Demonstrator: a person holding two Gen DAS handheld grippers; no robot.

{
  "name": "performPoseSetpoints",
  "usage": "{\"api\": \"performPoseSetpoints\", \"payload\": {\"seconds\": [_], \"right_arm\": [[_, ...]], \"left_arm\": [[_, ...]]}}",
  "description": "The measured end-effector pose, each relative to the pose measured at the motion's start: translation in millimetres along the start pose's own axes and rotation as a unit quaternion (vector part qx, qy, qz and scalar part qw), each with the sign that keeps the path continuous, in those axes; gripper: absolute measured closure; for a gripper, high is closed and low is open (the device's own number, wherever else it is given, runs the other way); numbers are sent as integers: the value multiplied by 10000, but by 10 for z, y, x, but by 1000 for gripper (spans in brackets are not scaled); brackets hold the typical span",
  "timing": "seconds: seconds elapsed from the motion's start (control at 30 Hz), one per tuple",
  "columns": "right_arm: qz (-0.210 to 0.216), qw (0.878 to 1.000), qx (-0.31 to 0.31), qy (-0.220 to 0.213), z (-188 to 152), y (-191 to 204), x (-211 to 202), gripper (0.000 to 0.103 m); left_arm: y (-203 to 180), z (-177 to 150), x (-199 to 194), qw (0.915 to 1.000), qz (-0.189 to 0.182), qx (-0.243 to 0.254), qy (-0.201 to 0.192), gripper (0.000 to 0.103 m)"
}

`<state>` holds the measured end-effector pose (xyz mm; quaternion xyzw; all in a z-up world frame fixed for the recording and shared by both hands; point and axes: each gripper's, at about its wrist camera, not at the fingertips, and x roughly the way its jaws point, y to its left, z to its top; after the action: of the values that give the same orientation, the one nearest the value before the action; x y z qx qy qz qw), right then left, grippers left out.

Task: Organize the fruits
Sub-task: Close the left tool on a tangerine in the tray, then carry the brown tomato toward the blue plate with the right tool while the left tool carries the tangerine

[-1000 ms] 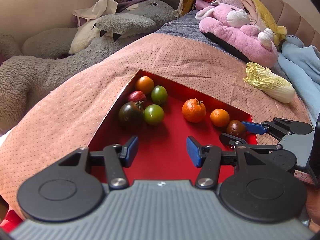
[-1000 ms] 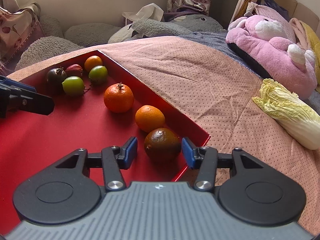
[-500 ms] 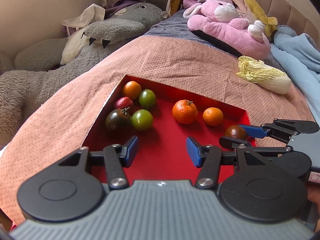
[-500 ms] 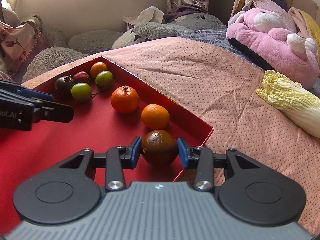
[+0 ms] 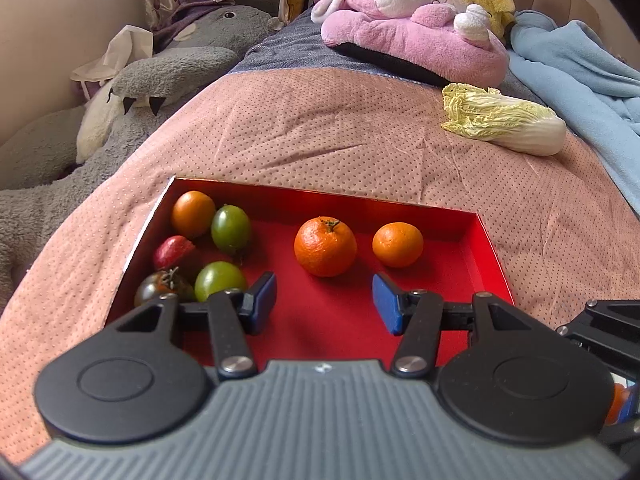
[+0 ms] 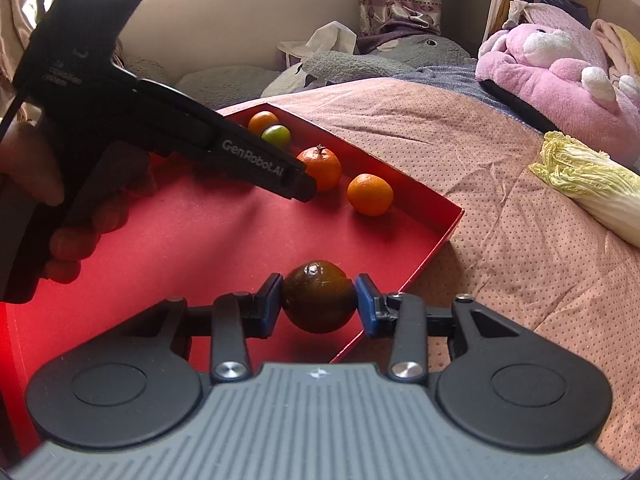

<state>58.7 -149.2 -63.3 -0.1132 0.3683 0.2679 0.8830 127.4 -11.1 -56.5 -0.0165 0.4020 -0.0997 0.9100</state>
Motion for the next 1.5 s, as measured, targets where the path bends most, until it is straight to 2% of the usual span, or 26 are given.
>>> {"api": "performPoseSetpoints", "payload": {"seconds": [0.2, 0.77, 0.8, 0.87, 0.9, 1.17, 1.5], "right_arm": [[48, 10000, 68, 34, -12, 15, 25, 58], [65, 9999, -15, 94, -40, 65, 75, 58], [59, 9999, -9, 96, -35, 63, 79, 58], [54, 9999, -3, 105, -31, 68, 76, 58], [52, 9999, -2, 108, -33, 73, 68, 58], [8, 10000, 37, 83, -51, 74, -5, 58], [77, 9998, 183, -65, -90, 143, -157, 58]], "left_arm": [[-38, 39, 105, 9999, -59, 144, 30, 47], [-1, 183, 349, 9998, -204, 79, 9, 49], [-1, 186, 351, 9998, -202, 65, 0, 50], [-1, 194, 358, 9998, -204, 40, 3, 60], [2, 196, 358, 9997, -231, 27, 15, 60], [0, 169, 309, 9998, -208, -47, 29, 61], [21, 35, 9, 9995, -207, -223, -64, 61]]}}
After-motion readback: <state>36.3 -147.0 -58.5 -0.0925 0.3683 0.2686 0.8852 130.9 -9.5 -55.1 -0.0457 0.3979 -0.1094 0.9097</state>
